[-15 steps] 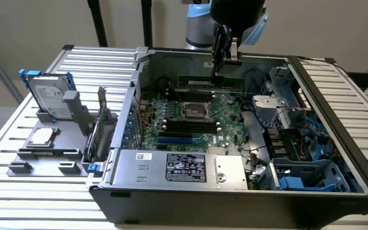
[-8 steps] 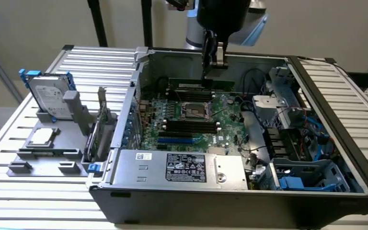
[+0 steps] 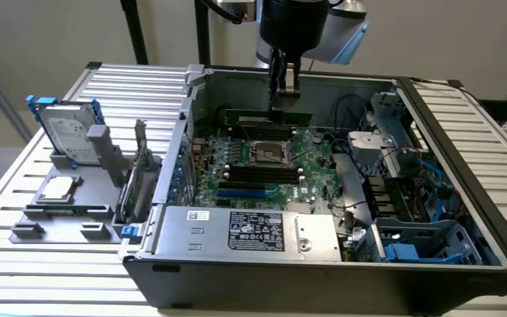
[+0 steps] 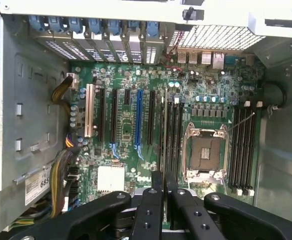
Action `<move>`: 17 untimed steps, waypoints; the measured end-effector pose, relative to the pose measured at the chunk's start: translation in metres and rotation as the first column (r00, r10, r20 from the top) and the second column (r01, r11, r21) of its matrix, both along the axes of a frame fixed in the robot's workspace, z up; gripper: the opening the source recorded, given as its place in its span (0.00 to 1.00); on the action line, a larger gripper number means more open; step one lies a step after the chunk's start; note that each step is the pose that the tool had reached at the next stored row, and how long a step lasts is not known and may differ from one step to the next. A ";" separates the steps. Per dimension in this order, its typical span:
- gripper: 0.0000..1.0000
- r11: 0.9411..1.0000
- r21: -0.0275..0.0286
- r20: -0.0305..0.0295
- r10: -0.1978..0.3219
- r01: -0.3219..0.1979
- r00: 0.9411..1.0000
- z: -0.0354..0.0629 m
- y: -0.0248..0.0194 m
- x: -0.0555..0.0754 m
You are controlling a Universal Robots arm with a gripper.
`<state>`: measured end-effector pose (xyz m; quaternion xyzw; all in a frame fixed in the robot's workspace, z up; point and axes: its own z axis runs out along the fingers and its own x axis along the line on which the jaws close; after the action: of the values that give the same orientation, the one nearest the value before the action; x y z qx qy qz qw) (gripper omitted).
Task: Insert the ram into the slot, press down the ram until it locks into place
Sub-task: 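Insert the ram into the slot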
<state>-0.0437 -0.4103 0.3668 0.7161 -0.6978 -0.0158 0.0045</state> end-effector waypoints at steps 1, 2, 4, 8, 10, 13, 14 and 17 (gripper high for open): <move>0.13 1.000 0.000 0.000 0.000 0.000 1.000 -0.0018 0.0012 0.000; 0.13 1.000 0.000 0.000 0.000 0.000 1.000 -0.0036 0.0022 0.000; 0.13 1.000 0.000 0.000 0.000 0.000 1.000 -0.0073 0.0042 0.000; 0.13 1.000 0.000 0.000 0.000 0.000 1.000 -0.0146 0.0062 0.000; 0.13 1.000 0.000 0.000 -0.001 0.001 1.000 -0.0181 0.0068 0.000; 0.13 1.000 0.000 0.000 -0.001 0.001 1.000 -0.0237 0.0073 0.000; 0.13 1.000 0.000 0.000 -0.002 0.002 1.000 -0.0254 0.0074 0.000; 0.13 1.000 0.000 0.000 -0.002 0.002 1.000 -0.0309 0.0075 0.001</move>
<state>-0.0426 -0.4027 0.3359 0.7153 -0.6986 -0.0158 0.0045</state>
